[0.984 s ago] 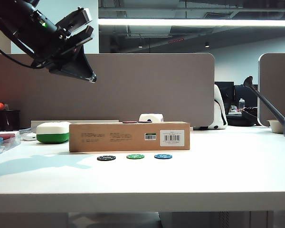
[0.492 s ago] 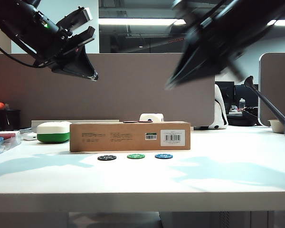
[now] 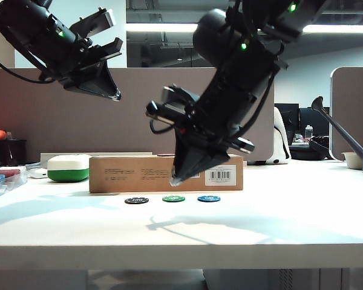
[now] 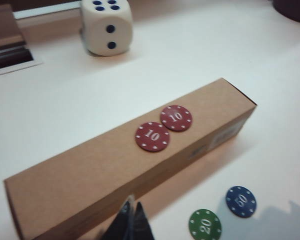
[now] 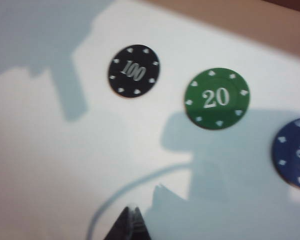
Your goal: Push the chip, whose value equals the sum of all the chip values on the rectangular box, forward next to the box.
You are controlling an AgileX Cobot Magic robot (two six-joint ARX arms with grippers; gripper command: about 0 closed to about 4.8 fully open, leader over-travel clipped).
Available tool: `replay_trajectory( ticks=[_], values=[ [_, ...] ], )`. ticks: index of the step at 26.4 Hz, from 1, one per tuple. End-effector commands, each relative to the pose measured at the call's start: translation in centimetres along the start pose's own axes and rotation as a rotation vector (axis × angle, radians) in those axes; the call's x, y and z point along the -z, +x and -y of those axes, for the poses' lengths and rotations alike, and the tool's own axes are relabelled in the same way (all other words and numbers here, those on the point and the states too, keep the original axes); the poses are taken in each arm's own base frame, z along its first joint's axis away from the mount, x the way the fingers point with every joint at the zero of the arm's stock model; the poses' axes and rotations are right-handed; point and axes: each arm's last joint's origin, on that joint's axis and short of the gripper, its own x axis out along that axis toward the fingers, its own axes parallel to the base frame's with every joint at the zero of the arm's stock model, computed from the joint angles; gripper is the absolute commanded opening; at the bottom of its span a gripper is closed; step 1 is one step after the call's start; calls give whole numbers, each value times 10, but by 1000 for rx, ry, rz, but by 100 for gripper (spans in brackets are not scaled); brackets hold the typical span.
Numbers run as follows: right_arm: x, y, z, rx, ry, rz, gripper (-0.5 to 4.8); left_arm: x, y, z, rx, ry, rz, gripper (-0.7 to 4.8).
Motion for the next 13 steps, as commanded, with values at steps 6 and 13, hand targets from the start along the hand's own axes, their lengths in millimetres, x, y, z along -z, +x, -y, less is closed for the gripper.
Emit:
replay_trajectory(
  ticks=[6,13],
  values=[
    [-8,9,1,-6,-16,70,-6,5,9,3,74,-1,-14,-5],
    [-4,27,7,22,-17,48,-6,6,12,3,75,-3,-22,-5]
  ],
)
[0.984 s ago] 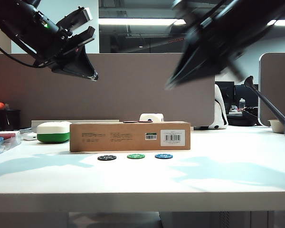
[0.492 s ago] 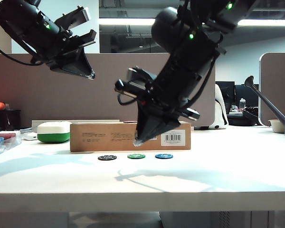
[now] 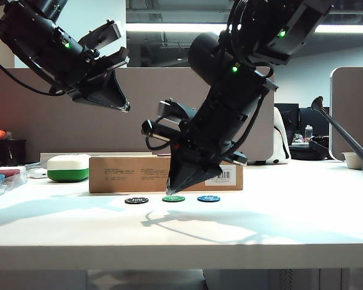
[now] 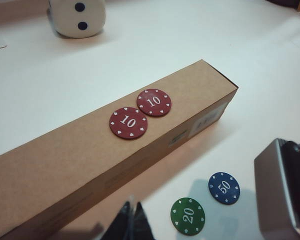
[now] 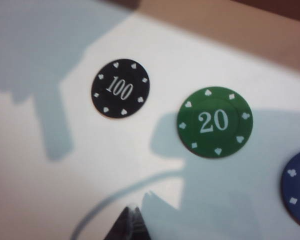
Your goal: Push the chip, whose value equals the sum of all the chip values on the rectangular box, forward next to the box.
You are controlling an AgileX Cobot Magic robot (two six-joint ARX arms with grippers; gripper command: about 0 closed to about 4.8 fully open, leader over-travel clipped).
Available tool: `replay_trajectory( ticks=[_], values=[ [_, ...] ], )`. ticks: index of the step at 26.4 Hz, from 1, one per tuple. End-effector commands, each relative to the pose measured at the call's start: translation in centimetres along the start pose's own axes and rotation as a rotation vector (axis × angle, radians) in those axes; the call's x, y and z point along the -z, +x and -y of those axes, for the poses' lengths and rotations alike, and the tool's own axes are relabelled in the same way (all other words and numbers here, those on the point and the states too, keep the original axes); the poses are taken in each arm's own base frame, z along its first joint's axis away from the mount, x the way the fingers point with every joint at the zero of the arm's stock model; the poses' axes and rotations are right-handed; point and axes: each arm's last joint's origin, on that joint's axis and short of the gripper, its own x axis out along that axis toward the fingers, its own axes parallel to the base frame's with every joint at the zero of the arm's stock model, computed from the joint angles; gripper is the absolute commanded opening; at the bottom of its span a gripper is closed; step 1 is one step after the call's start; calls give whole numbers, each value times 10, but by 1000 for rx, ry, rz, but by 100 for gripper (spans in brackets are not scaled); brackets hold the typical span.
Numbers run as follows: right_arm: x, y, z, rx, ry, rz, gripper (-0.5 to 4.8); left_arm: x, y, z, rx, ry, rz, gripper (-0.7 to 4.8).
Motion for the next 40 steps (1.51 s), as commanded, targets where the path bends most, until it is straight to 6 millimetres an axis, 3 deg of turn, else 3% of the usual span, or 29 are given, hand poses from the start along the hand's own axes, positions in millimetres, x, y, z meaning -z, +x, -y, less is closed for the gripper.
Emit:
replay_trajectory(
  ticks=[1,8,18,26,32,40],
  values=[
    [-2,5,1,16,-25,25,-6,-3,-1,1,6,6,20,-5],
    [3,25,8,79,-40,-8,-6,-3,-1,1,6,6,20,-5],
    [-11,22,9,165,-43,-8,-6,-3,-1,1,6,6,20,-5],
    [-8,31,13,162,-46,-15,-6,-3,-1,1,7,7,20,-5],
    [3,50,20,176,-51,-54,-6,-3,-1,1,6,7,21,-5],
    [-1,50,30,264,-42,2,-6,-3,-1,1,6,7,21,-5]
  ],
)
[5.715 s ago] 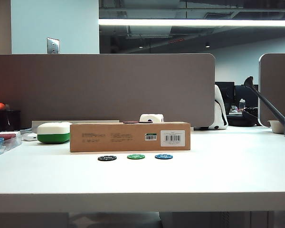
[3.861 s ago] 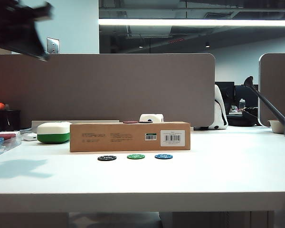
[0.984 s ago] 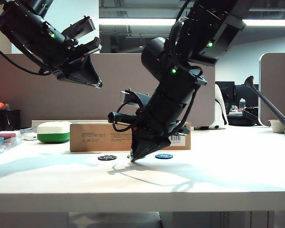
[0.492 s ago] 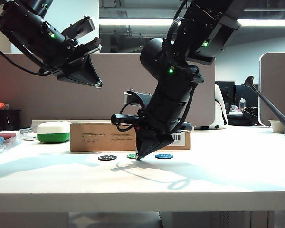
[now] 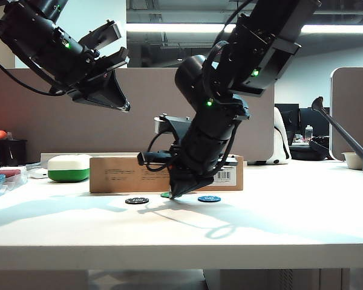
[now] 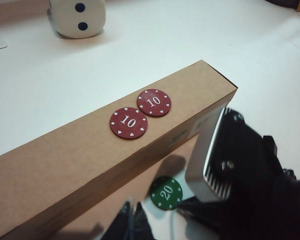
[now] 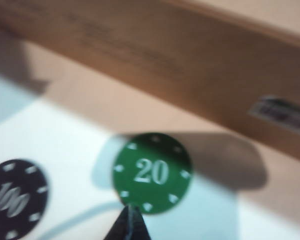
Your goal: Push the chip, whose value equals the sum of all the chip values on the rectangular box, forward next to the box.
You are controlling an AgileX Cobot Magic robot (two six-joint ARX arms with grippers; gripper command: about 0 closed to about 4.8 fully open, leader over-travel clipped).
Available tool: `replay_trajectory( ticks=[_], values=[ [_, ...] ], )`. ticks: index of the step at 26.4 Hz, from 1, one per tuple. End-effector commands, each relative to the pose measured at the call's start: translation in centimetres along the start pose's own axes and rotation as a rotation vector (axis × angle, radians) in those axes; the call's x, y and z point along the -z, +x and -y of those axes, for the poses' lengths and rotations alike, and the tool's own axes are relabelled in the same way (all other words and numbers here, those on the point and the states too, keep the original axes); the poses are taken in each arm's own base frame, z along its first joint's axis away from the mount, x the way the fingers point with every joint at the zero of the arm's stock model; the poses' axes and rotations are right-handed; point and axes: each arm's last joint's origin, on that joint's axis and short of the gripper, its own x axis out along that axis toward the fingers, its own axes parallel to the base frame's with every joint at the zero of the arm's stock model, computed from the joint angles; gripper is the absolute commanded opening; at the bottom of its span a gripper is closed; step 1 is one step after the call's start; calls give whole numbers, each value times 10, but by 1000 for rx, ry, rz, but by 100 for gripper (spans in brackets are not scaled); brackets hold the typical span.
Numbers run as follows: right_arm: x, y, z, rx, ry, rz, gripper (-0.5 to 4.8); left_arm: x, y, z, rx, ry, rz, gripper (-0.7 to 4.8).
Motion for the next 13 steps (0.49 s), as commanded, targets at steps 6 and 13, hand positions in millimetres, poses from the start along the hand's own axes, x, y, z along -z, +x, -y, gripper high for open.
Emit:
replay_trajectory(
  ticks=[6,13],
  values=[
    [17,7,13,35,16,-107,-6,-3,-1,1,6,6,19,-5],
    [21,13,13,7,43,-114,-6,-3,-1,1,6,6,19,-5]
  ],
)
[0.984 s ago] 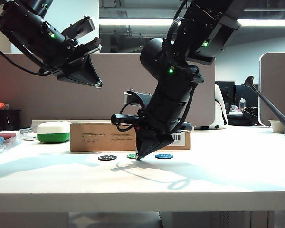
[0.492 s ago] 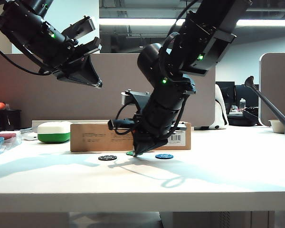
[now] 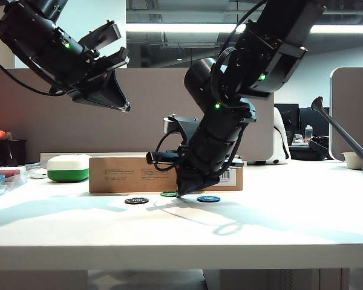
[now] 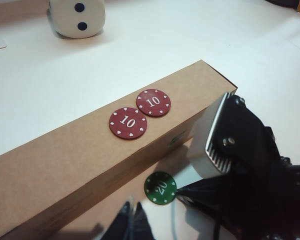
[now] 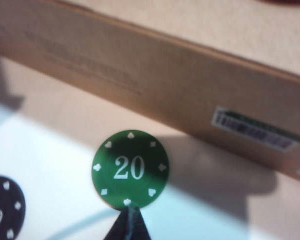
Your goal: Push the chip, whose value equals the sum of all the chip values on the rectangular box, forward next to the box.
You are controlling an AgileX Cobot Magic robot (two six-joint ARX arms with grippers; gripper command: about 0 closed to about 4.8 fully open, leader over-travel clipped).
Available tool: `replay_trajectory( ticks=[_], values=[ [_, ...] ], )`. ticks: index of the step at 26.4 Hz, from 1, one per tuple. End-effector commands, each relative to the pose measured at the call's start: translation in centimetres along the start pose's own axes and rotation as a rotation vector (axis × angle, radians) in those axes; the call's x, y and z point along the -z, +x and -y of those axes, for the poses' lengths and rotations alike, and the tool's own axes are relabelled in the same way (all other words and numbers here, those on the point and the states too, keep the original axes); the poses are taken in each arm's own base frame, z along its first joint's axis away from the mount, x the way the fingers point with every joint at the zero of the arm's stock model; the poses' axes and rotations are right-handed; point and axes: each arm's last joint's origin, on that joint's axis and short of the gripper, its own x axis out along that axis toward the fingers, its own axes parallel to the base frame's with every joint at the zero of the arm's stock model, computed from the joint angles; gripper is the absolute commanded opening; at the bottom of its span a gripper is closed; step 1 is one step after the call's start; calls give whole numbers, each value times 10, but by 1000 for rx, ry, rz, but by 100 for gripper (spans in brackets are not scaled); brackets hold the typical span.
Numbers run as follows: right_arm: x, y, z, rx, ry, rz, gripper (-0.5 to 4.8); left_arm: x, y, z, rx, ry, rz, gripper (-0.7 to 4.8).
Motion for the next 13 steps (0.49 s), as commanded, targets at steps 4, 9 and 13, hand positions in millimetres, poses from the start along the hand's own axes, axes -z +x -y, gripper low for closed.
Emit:
replay_trajectory(
  ticks=[4,9,13],
  values=[
    [23,10,4,20,13,-140,-6,-3,-1,1,7,7,19,-5],
    [21,11,4,16,13,-113,-6,-3,-1,1,6,6,19,-5],
    [19,11,3,13,12,-99,-6,-3,-1,1,6,6,19,-5]
  ],
)
